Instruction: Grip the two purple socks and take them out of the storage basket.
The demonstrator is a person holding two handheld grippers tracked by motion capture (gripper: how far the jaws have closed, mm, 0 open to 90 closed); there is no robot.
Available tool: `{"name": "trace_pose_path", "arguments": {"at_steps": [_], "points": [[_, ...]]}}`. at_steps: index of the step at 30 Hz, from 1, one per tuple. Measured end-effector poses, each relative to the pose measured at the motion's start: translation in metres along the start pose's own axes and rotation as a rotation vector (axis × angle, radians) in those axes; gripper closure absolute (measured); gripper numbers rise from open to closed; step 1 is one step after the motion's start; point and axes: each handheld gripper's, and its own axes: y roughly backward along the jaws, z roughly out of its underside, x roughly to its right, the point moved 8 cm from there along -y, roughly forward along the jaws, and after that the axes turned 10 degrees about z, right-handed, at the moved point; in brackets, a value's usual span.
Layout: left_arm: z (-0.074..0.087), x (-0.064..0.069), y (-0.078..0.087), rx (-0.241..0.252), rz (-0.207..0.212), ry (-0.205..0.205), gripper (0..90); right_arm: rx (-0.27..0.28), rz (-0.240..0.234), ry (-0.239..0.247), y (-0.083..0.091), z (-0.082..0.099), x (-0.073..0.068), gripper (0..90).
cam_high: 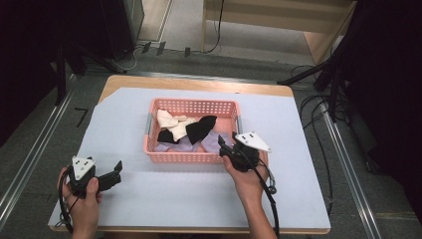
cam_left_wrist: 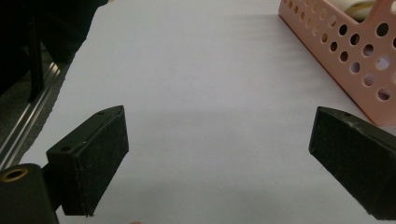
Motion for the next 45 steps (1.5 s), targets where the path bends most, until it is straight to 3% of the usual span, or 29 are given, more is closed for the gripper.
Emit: {"name": "trace_pose_path", "arguments": {"at_steps": [5,7,10,13,16,19,26,29,31,34,35,37,39,42,45], "points": [[0.000,0.000,0.000,-0.003,0.003,0.004,6.7,-0.078,0.018,0.044,-0.021,0.006,-0.015,50.2],[0.000,0.000,0.000,-0.005,0.003,0.005,6.8,-0.111,0.049,0.070,-0.026,0.005,-0.014,51.9],[0.000,0.000,-0.001,-0.006,0.004,0.004,6.9,-0.121,0.066,0.058,-0.031,0.003,-0.012,51.9],[0.000,0.000,-0.001,-0.009,0.003,0.002,6.9,-0.195,0.093,0.088,-0.044,0.006,-0.008,53.4],[0.001,0.000,-0.001,-0.011,0.000,0.000,7.0,-0.211,0.093,0.076,-0.049,0.004,-0.008,57.5],[0.001,0.000,-0.001,-0.010,-0.006,-0.003,7.4,-0.281,0.065,0.013,-0.056,0.006,-0.010,62.5],[0.001,0.001,-0.001,-0.016,-0.004,-0.008,7.8,-0.439,0.103,0.070,-0.073,0.015,-0.014,63.1],[0.001,0.001,-0.002,-0.016,-0.006,-0.010,9.0,-0.496,0.123,0.131,-0.078,0.022,-0.018,59.5],[0.001,0.001,-0.002,-0.014,-0.013,-0.010,14.1,-0.520,0.123,0.141,-0.081,0.025,-0.021,54.8],[0.001,0.001,-0.002,-0.020,-0.013,-0.015,14.2,-0.567,0.133,0.186,-0.085,0.031,-0.025,53.1],[0.001,0.001,-0.002,-0.022,-0.013,-0.015,14.2,-0.567,0.133,0.186,-0.085,0.031,-0.025,53.1],[0.001,0.001,-0.002,-0.023,-0.012,-0.011,14.2,-0.639,0.118,0.161,-0.087,0.034,-0.028,53.2],[0.001,0.000,-0.002,-0.023,-0.014,-0.007,14.1,-0.674,0.120,0.170,-0.087,0.036,-0.030,56.8],[0.001,0.000,-0.002,-0.024,-0.015,-0.008,14.1,-0.738,0.109,0.135,-0.087,0.038,-0.031,64.4],[0.001,0.000,-0.003,-0.023,-0.018,-0.008,14.2,-0.746,0.089,0.110,-0.087,0.039,-0.032,74.7]]}}
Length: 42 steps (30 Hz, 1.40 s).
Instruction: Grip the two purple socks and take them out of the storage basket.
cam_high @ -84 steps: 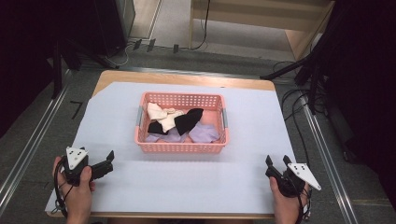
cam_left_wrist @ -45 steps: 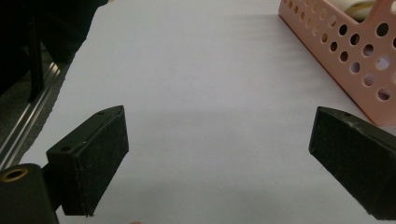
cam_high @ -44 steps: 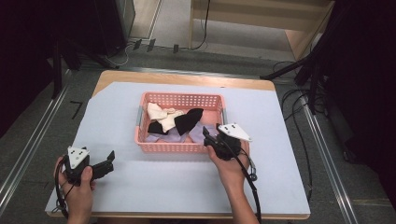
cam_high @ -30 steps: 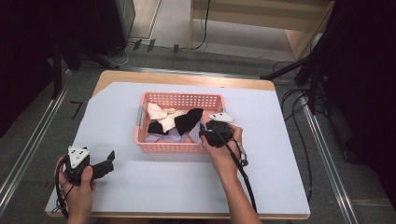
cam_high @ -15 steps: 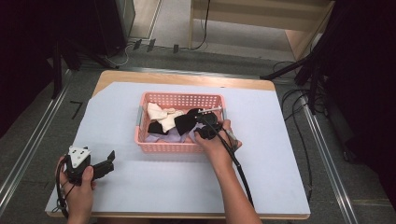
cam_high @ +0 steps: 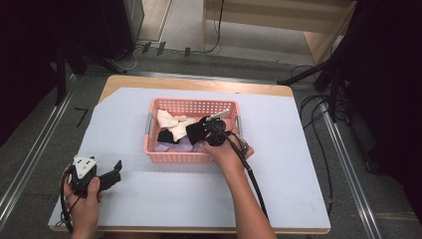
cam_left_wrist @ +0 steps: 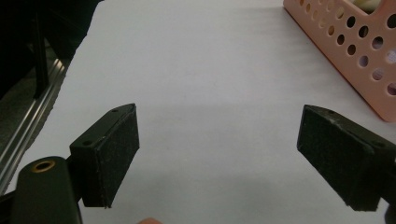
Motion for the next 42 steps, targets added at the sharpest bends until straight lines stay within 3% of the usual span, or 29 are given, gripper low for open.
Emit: {"name": "trace_pose_path", "arguments": {"at_steps": [3,6,8,10,18,19,20,27,33,35,36,37,39,41,42], "points": [[0.000,0.000,0.000,-0.002,0.001,-0.001,14.2,0.012,-0.024,-0.010,0.000,0.000,0.000,79.5],[0.000,0.001,-0.001,-0.007,0.000,-0.008,14.2,0.061,-0.043,0.002,0.003,-0.001,-0.001,80.7],[0.000,0.001,-0.001,-0.010,0.000,-0.008,14.2,0.135,-0.030,0.012,0.007,-0.004,-0.001,80.9],[0.000,0.001,-0.001,-0.012,-0.002,-0.010,14.2,0.228,-0.043,-0.020,0.016,-0.009,0.001,80.9],[0.001,0.001,-0.001,-0.016,-0.001,-0.010,14.3,0.445,-0.093,-0.100,0.054,-0.022,0.017,80.8],[0.001,0.001,-0.001,-0.016,-0.001,-0.010,14.3,0.445,-0.093,-0.100,0.054,-0.022,0.017,80.8],[0.001,0.001,-0.001,-0.019,-0.001,-0.012,14.3,0.488,-0.122,-0.126,0.063,-0.023,0.021,80.8],[0.001,0.001,-0.001,-0.018,-0.003,-0.014,14.3,0.671,-0.144,-0.168,0.090,-0.027,0.041,80.7],[0.001,0.001,-0.001,-0.021,-0.002,-0.013,14.3,0.811,-0.081,-0.229,0.111,-0.027,0.076,80.5],[0.001,0.001,-0.001,-0.021,-0.002,-0.012,14.3,0.818,-0.072,-0.236,0.112,-0.026,0.081,80.4],[0.001,0.001,-0.001,-0.021,-0.002,-0.013,14.3,0.819,-0.047,-0.268,0.111,-0.023,0.098,80.3],[0.001,0.001,-0.001,-0.021,-0.002,-0.013,14.3,0.819,-0.047,-0.268,0.111,-0.023,0.098,80.3],[0.001,0.001,-0.001,-0.020,-0.004,-0.012,14.3,0.800,-0.009,-0.302,0.106,-0.015,0.118,80.2],[0.001,0.001,-0.001,-0.020,-0.004,-0.012,14.3,0.788,-0.002,-0.315,0.104,-0.012,0.122,80.3],[0.001,0.001,-0.001,-0.021,-0.004,-0.015,14.3,0.763,0.028,-0.333,0.095,-0.005,0.135,80.2]]}}
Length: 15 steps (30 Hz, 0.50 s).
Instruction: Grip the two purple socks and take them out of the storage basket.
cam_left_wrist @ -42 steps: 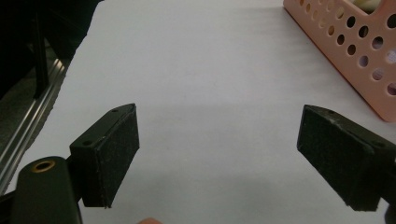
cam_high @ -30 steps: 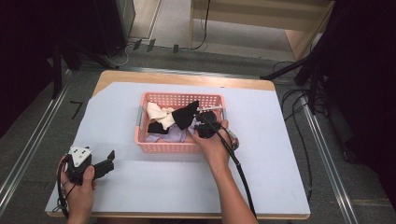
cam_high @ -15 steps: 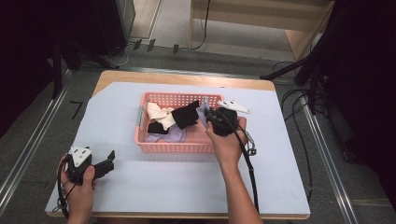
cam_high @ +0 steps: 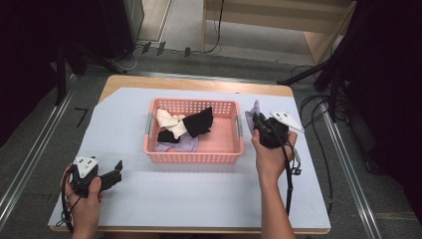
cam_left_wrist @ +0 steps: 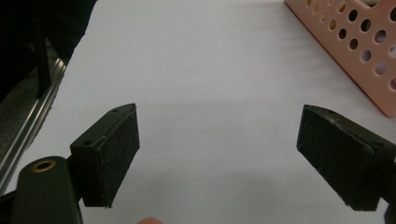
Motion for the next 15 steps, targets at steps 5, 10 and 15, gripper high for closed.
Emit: {"name": "trace_pose_path", "arguments": {"at_steps": [5,10,15], "points": [[0.000,0.000,0.000,0.001,-0.002,0.003,14.3,-0.075,0.070,-0.012,-0.011,0.023,0.028,75.1],[0.000,0.000,-0.001,-0.002,-0.004,-0.001,14.3,-0.060,0.120,0.015,-0.011,0.029,0.033,55.6],[0.000,0.000,-0.001,-0.002,-0.004,-0.002,14.3,-0.052,0.028,0.033,-0.003,0.023,-0.001,57.0]]}}
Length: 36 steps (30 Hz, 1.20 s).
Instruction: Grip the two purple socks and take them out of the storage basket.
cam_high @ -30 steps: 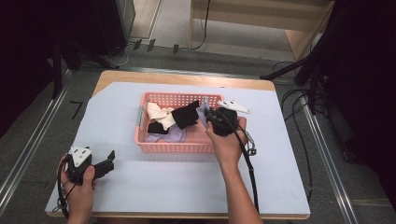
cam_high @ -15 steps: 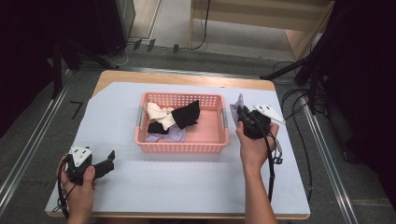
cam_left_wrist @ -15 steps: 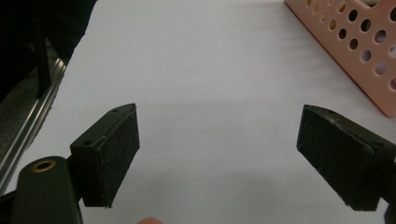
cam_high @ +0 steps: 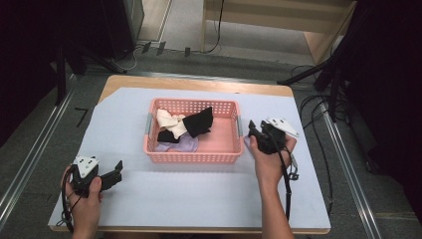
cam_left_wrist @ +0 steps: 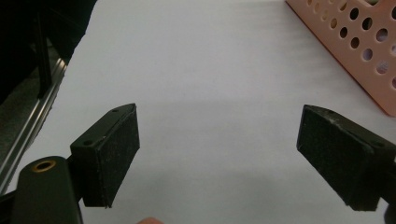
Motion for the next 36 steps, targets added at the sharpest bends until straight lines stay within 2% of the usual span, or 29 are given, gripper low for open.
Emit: {"name": "trace_pose_path", "arguments": {"at_steps": [1,2,4,5,7,8,9,13,14,15,23,25,26,29,31,32,36], "points": [[0.000,0.000,0.000,0.001,0.000,-0.001,14.4,-0.002,-0.022,0.027,0.001,0.000,-0.010,58.5],[0.000,0.000,0.000,0.001,0.000,-0.001,14.3,-0.002,-0.022,0.027,0.001,0.000,-0.010,58.5],[0.000,0.000,0.000,0.001,0.000,0.000,14.4,-0.033,-0.061,0.076,0.002,0.002,-0.034,61.1],[0.000,0.000,0.000,0.001,0.002,0.004,14.3,-0.056,-0.102,0.110,0.002,0.005,-0.055,63.4],[0.000,0.000,0.001,0.001,0.002,0.004,14.3,-0.082,-0.124,0.136,0.001,0.010,-0.071,67.6],[0.000,0.000,0.000,0.002,0.003,0.005,14.3,-0.082,-0.124,0.136,0.001,0.010,-0.071,67.6],[0.000,0.000,0.000,0.001,0.006,0.008,14.3,-0.117,-0.151,0.166,-0.003,0.017,-0.089,70.5],[0.000,-0.001,0.000,0.004,0.008,0.010,14.3,-0.180,-0.190,0.187,-0.010,0.028,-0.111,73.5],[0.000,-0.001,0.000,0.004,0.008,0.010,14.3,-0.180,-0.190,0.187,-0.010,0.028,-0.111,73.5],[0.000,-0.001,0.000,0.002,0.008,0.011,14.3,-0.226,-0.205,0.196,-0.013,0.034,-0.122,75.5],[0.000,-0.001,0.000,0.003,0.006,0.015,14.4,-0.381,-0.252,0.225,-0.023,0.053,-0.154,79.2],[0.000,-0.001,0.000,0.002,0.006,0.014,14.4,-0.396,-0.248,0.234,-0.024,0.055,-0.157,79.6],[0.000,-0.001,0.000,0.002,0.006,0.014,14.4,-0.431,-0.240,0.228,-0.027,0.057,-0.161,79.6],[0.000,-0.001,0.000,-0.001,0.006,0.014,14.4,-0.488,-0.224,0.232,-0.032,0.062,-0.164,78.5],[0.000,-0.001,0.000,-0.002,0.006,0.012,14.4,-0.503,-0.219,0.234,-0.033,0.064,-0.165,77.2],[0.000,-0.001,-0.001,-0.002,0.007,0.012,14.4,-0.541,-0.216,0.241,-0.035,0.068,-0.166,74.6],[0.000,-0.001,-0.001,-0.001,0.009,0.010,14.5,-0.587,-0.226,0.225,-0.037,0.071,-0.168,71.5]]}}
